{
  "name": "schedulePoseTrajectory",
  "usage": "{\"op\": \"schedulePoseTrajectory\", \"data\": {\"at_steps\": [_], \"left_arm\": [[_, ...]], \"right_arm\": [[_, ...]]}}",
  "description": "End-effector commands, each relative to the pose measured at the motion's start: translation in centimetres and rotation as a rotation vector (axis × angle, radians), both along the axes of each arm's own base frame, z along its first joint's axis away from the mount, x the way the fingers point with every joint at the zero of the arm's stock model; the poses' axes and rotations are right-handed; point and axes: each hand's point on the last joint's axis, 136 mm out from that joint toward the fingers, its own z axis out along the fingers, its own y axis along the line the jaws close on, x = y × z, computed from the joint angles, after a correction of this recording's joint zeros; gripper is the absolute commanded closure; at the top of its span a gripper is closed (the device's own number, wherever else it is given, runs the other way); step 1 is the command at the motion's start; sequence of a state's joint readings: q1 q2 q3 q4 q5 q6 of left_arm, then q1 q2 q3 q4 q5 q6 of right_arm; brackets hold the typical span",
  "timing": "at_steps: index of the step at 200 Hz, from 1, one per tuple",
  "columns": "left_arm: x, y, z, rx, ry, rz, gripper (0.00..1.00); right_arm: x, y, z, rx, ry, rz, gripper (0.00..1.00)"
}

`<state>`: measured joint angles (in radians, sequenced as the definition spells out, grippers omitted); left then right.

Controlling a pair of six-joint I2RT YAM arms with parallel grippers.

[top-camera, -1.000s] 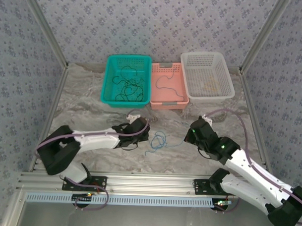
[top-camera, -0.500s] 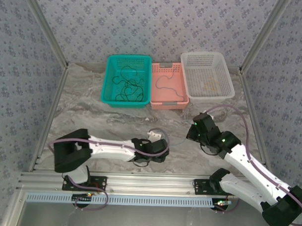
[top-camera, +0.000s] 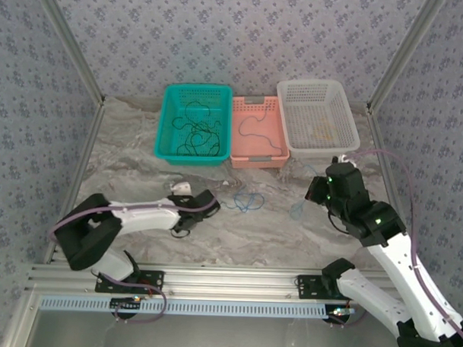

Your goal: Untangle the cables

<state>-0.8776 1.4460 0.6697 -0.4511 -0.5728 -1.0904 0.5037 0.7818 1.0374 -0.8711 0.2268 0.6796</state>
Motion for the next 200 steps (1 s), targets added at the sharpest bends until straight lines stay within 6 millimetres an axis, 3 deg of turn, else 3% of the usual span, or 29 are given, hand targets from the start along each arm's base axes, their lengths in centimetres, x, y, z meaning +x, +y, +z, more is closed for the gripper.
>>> {"op": "schedulePoseTrajectory", "data": {"at_steps": [1,26,49,65,83,103,123,150,162,174,200], "left_arm": [[0.6,0.9,1.4,-0.017,0.003,-0.03,1.0],[0.8,-0.6,3.5,-0.135,-0.025,-0.087,1.0],[0.0,-3.0,6.6,-0.283,-0.082,-0.156,0.67],[-0.8,-3.7,8.5,-0.339,-0.096,-0.18,0.55],[-1.5,-4.8,9.7,-0.38,-0.088,-0.223,0.53],[-2.6,-5.5,9.8,-0.374,-0.057,-0.254,0.52],[-3.5,-4.9,9.4,-0.341,-0.06,-0.227,0.52],[-4.5,-0.4,9.7,-0.212,-0.143,-0.089,0.51],[-4.9,0.4,9.7,-0.236,-0.165,-0.071,0.5],[-5.2,0.5,9.5,-0.273,-0.167,-0.079,0.48],[-6.2,-0.3,8.7,-0.304,-0.099,-0.112,0.46]], "right_arm": [[0.1,0.5,0.3,-0.054,0.017,0.066,1.0],[0.7,1.8,0.6,-0.031,0.021,0.112,1.0],[0.8,4.6,0.9,0.05,0.015,0.225,1.0],[0.4,7.5,0.7,0.104,0.023,0.342,1.0],[-0.8,10.2,-0.2,0.118,0.038,0.45,1.0],[-2.5,13.0,-1.7,0.131,0.054,0.553,1.0],[-3.7,15.6,-3.4,0.182,0.073,0.607,1.0],[-4.6,19.0,-4.9,0.234,0.077,0.67,1.0],[-4.9,20.1,-5.3,0.243,0.073,0.706,1.0],[-4.6,20.0,-6.8,0.207,0.106,0.688,1.0],[-3.8,17.7,-11.3,0.142,0.206,0.604,1.0]]}}
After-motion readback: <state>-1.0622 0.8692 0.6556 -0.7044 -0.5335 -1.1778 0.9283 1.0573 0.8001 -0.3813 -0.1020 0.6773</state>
